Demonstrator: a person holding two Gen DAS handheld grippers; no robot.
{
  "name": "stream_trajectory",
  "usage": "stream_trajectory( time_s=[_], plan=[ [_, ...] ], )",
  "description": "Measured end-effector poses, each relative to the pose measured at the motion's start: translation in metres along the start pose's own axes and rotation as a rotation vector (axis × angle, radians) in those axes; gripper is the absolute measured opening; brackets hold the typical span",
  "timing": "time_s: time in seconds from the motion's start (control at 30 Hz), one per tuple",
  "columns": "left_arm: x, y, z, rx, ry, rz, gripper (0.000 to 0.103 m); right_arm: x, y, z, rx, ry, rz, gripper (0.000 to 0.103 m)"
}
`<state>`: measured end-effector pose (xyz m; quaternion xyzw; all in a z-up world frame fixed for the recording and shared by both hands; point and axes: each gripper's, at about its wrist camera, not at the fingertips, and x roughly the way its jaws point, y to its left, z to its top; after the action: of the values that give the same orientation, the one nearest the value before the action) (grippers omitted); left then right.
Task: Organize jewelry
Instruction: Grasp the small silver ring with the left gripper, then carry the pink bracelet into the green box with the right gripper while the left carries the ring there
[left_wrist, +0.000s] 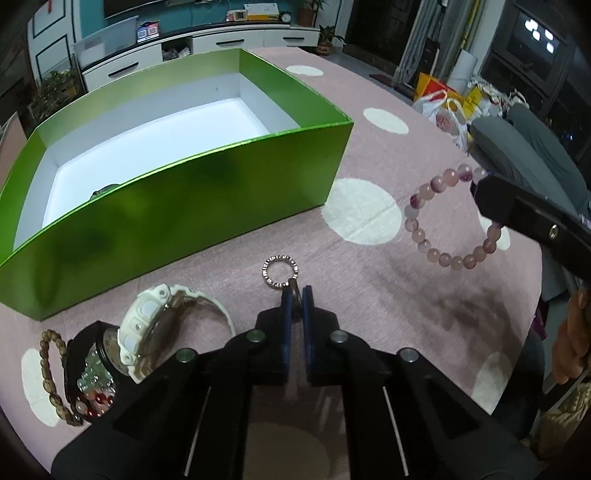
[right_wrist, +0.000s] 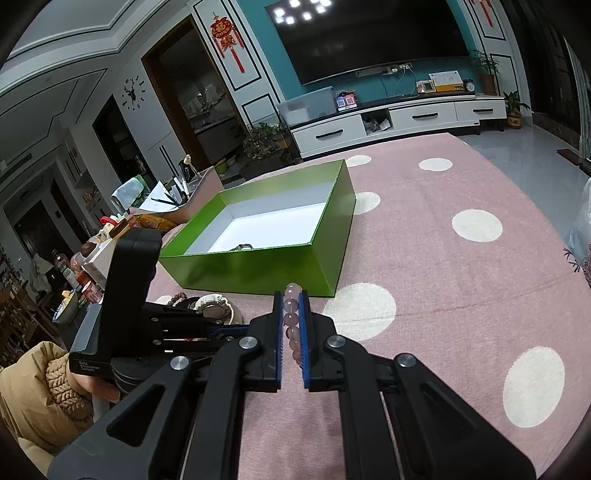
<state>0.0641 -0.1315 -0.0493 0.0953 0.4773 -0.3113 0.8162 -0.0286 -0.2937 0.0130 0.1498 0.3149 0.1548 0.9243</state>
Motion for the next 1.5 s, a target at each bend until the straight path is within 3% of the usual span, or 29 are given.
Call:
stream_trajectory(
  time_s=[0.43, 0.9, 1.27, 1.5],
  plan=[
    [-0.059, 0.007, -0.003, -0.074, -0.139, -0.023, 0.005, -0.007, 0.016, 0.008, -0.031, -0.018, 0.017, 0.007],
    [-0.123, 0.056, 0.018, -0.158, -0.280, 0.060, 0.005, -0.003, 0.041, 0.040, -0.123, -0.057, 0.032, 0.007],
    [-0.135, 0.100, 0.048, -0.227, -0.334, 0.115, 0.005, 0.028, 0.054, 0.075, -0.133, -0.094, -0.018, 0.007],
    [-0.124, 0.126, 0.062, -0.255, -0.304, 0.181, 0.005, 0.053, 0.061, 0.093, -0.127, -0.110, -0.025, 0.007]
  ],
)
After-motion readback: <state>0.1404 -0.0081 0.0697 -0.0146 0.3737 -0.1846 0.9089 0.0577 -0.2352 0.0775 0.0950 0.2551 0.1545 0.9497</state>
